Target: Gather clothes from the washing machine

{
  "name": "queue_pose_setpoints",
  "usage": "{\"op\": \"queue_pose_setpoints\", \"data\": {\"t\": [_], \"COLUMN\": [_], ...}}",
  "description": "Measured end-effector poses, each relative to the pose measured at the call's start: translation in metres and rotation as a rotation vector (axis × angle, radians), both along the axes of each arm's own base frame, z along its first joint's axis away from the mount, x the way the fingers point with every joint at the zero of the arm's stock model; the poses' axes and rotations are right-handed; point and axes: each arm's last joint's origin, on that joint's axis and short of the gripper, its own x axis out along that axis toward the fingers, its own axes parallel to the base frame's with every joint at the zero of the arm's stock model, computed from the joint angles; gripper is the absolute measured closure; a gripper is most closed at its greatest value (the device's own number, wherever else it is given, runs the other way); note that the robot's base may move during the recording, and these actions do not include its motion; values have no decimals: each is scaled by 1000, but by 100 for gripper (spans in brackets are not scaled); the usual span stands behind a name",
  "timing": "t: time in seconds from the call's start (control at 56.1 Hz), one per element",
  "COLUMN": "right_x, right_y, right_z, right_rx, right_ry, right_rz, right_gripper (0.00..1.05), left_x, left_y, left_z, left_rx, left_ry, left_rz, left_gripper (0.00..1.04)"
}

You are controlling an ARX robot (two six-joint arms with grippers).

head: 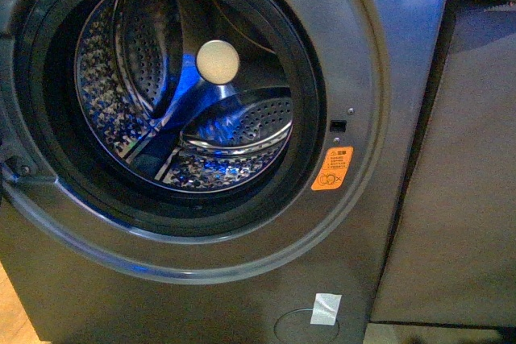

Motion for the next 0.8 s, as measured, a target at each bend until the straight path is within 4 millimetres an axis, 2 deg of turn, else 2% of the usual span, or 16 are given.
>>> {"op": "queue_pose_setpoints", "data": {"t": [0.018, 0.071, 0.142, 0.178, 0.249, 0.374, 0.41, 0.445, 0.481, 0.534, 0.57, 0.641, 0.748, 0.766, 0.801], "right_x": [2, 10, 19, 23, 26, 28, 29, 31, 32, 33, 31, 23, 10, 8, 2], "right_y": [4, 15, 32, 40, 59, 92, 100, 112, 124, 144, 166, 203, 239, 245, 258], "right_z": [0, 3, 12, 19, 34, 45, 44, 41, 38, 34, 30, 21, -1, -6, -19], "right_rx": [49, 137, 195, 238, 324, 646, 715, 845, 959, 1095, 1228, 1354, 1464, 1480, 1514], "right_ry": [-40, -153, -276, -321, -432, -574, -591, -605, -606, -609, -606, -617, -606, -599, -580], "right_rz": [31, 101, 125, 101, 56, -40, -51, -71, -73, -80, -74, -58, -70, -75, -86], "right_gripper": [7, 7, 7, 7, 7, 7, 7, 7, 7, 7, 7, 7, 7, 7, 7], "left_x": [0, 0, 0, 0, 0, -1, -1, -1, -1, -1, -1, -1, 0, 0, 0], "left_y": [0, 0, 0, 0, 0, 1, 1, 1, 1, 1, 1, 1, 1, 1, 1], "left_z": [0, 0, 0, 0, 0, 1, 1, 1, 1, 1, 1, 1, -1, -2, -2], "left_rx": [3, 0, 0, 0, 0, -2, -2, -2, -2, -1, -2, -2, -5, -5, -5], "left_ry": [-4, 0, -1, -1, -1, -3, -3, -3, -3, -4, -3, -3, 31, 48, 48], "left_rz": [1, 0, 0, 0, 0, 1, 1, 1, 1, 1, 0, 0, 28, 42, 42], "left_gripper": [4, 2, 11, 12, 2, 11, 10, 3, 2, 8, 15, 2, 3, 9, 9]}}
